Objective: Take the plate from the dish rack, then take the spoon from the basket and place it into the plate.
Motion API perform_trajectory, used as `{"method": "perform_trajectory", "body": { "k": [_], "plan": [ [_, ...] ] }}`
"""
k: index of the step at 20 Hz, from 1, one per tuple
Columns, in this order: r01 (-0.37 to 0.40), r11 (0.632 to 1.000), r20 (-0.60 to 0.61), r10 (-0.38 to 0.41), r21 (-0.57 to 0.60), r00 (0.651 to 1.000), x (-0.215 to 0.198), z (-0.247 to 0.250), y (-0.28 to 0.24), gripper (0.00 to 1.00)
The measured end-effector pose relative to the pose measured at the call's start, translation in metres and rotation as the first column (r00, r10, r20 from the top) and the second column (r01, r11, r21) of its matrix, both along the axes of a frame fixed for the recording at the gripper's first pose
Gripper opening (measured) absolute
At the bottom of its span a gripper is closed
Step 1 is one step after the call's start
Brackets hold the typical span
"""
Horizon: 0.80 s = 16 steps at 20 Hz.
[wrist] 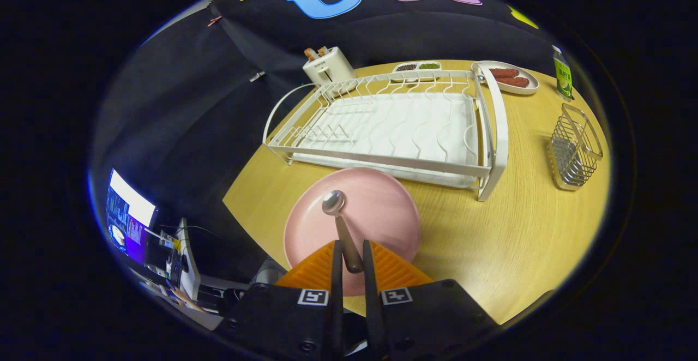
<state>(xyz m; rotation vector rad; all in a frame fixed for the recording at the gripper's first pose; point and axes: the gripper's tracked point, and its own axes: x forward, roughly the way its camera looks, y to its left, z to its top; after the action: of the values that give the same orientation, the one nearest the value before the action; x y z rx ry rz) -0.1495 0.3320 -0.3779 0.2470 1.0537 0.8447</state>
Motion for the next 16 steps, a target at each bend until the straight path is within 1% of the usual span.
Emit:
{"method": "perform_trajectory", "body": {
  "k": [1,2,5,7,10,11,12,14,16],
  "plan": [
    [-0.001,1.000,0.000,0.001,-0.028,1.000,-0.003,-0.006,-0.004,0.21],
    [-0.005,0.999,-0.004,0.005,-0.046,1.000,-0.003,-0.009,-0.007,0.25],
    [-0.005,0.996,-0.012,0.004,-0.084,1.000,-0.006,-0.017,-0.011,0.45],
    [0.008,0.997,-0.003,-0.009,-0.083,1.000,-0.002,-0.011,-0.015,0.63],
    [0.052,0.995,0.038,-0.049,-0.090,0.998,0.011,0.011,-0.028,0.89],
    [0.074,0.993,0.064,-0.068,-0.094,0.996,0.019,0.021,-0.033,0.91],
    [0.099,0.991,0.093,-0.091,-0.085,0.992,0.028,0.034,-0.037,0.98],
    [0.154,0.985,0.153,-0.141,-0.078,0.978,0.047,0.062,-0.051,0.99],
    [0.215,0.974,0.234,-0.192,-0.075,0.953,0.071,0.093,-0.070,0.99]
  ]
}}
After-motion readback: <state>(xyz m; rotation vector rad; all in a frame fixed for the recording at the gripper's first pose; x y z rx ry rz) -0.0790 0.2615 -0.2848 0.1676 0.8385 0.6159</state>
